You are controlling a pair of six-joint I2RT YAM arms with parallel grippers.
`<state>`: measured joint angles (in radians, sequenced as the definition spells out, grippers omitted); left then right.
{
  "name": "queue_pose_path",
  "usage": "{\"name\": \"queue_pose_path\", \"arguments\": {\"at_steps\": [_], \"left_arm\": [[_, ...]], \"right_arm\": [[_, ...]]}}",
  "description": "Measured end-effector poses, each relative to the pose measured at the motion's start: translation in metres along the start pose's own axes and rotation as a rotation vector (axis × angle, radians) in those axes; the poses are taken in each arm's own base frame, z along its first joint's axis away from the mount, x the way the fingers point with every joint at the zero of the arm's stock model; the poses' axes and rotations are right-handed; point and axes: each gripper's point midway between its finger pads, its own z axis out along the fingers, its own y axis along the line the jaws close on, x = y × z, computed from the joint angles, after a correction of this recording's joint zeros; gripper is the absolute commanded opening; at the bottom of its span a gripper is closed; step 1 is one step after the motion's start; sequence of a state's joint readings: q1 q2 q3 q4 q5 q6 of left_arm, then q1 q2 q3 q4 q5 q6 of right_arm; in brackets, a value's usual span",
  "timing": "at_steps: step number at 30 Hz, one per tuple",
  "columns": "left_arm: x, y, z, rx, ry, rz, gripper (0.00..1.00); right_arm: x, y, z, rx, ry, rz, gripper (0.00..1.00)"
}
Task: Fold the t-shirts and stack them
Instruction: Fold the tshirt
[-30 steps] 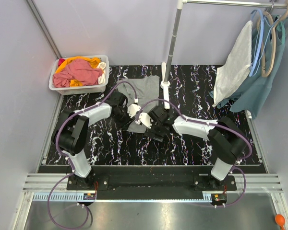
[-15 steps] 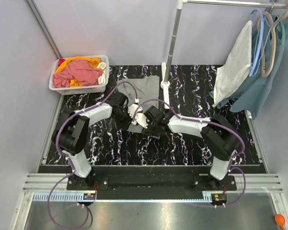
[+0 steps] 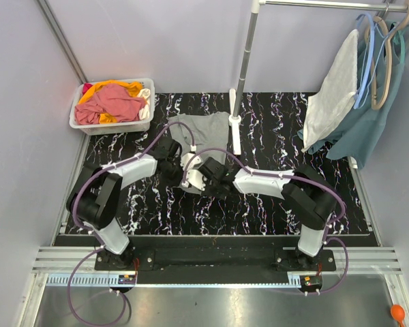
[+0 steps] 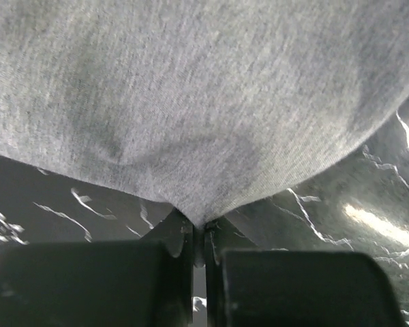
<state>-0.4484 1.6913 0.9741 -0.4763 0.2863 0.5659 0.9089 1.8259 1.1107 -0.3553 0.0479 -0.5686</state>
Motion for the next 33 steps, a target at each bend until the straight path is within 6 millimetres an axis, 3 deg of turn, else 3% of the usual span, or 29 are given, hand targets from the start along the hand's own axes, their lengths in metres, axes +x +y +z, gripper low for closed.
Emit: {"name": "queue_pose_path", "arguments": {"at_steps": [11, 15, 18, 25, 33], "left_arm": [[0.044, -0.065, -0.020, 0.069, 0.135, 0.068, 0.00], [0.071, -0.086, -0.038, 0.101, 0.184, 0.069, 0.00], [0.080, -0.095, -0.054, 0.101, 0.183, 0.071, 0.00], [0.064, -0.095, -0.086, 0.053, 0.094, 0.114, 0.00], [0.009, -0.066, -0.121, -0.065, -0.015, 0.193, 0.00]], "right_arm": [[-0.030, 0.077, -0.039, -0.125, -0.039, -0.102, 0.00], [-0.040, 0.105, -0.059, -0.174, -0.081, -0.152, 0.00], [-0.046, 0.116, -0.073, -0.190, -0.114, -0.178, 0.00], [-0.054, 0.102, -0.097, -0.132, -0.146, -0.191, 0.00], [-0.080, 0.058, -0.124, 0.043, -0.188, -0.209, 0.00]]}}
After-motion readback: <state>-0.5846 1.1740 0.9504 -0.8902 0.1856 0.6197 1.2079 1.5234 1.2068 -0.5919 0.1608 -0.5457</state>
